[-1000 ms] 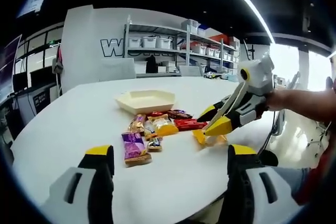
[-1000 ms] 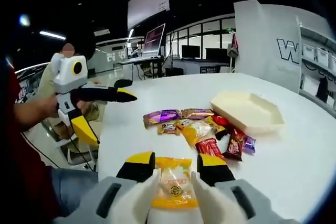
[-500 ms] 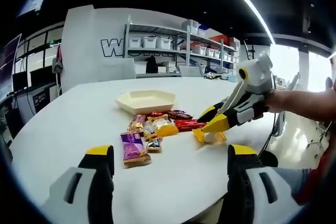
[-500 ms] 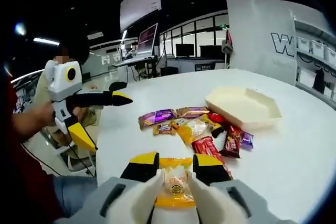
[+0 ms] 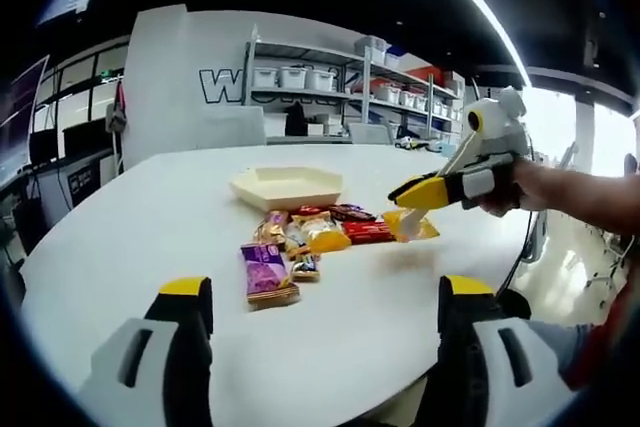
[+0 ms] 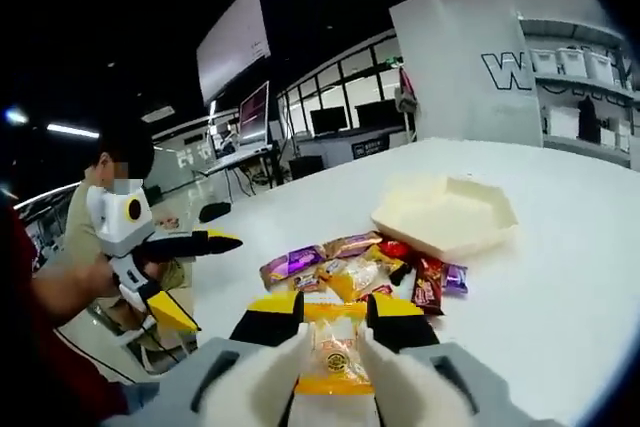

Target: Place the target food into the container with the food tongs after gripping and lifting it, then release it inside without dropping or visibly crushing the food.

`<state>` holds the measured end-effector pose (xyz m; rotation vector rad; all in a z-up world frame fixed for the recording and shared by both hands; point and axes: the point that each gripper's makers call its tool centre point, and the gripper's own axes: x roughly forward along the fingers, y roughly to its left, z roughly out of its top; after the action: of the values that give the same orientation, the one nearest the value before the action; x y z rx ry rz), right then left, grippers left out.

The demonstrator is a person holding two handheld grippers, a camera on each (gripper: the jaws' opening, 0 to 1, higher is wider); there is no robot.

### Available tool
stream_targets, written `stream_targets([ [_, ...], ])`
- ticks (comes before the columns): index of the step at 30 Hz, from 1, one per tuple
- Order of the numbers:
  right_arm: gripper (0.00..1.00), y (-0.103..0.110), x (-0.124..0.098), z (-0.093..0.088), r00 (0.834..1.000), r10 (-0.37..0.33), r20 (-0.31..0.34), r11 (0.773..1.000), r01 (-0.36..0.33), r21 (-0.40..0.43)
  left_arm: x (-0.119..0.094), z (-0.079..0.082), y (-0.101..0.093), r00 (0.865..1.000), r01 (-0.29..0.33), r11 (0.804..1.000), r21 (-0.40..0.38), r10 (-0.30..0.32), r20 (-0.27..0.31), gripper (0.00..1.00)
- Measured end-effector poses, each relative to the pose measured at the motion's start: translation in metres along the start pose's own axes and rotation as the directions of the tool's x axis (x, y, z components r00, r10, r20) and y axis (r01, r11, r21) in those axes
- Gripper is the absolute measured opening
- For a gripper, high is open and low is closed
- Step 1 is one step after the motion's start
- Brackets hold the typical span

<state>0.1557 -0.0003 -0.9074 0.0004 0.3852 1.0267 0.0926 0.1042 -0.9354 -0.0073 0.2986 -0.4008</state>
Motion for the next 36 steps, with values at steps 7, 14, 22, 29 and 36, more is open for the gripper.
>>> stream_targets([
  [7,0.20,-0.004,0.000,0.028,0.998,-0.022,0.053,1.000,0.021,0.013,0.001,0.001,-0.003,1.000,0.013,1.000,-0.001,-0.013,0.020,0.99],
  [14,0.20,-0.015,0.000,0.046,0.994,-0.062,0.093,0.998,0.059,0.025,0.000,-0.001,-0.005,0.999,0.028,0.999,-0.024,-0.028,0.031,0.99],
  [22,0.20,-0.025,0.003,0.064,0.988,-0.087,0.126,0.996,0.086,0.012,-0.001,-0.004,0.003,1.000,0.005,1.000,-0.020,-0.004,0.016,0.99],
  [29,0.20,-0.036,0.010,0.072,0.985,-0.110,0.132,0.994,0.109,0.011,0.000,-0.008,0.003,1.000,0.008,1.000,-0.017,-0.008,-0.001,0.99],
  [36,0.20,-0.045,0.018,0.093,0.983,-0.115,0.140,0.993,0.118,-0.012,-0.002,-0.009,0.009,1.000,0.004,1.000,-0.013,-0.005,-0.010,0.99],
])
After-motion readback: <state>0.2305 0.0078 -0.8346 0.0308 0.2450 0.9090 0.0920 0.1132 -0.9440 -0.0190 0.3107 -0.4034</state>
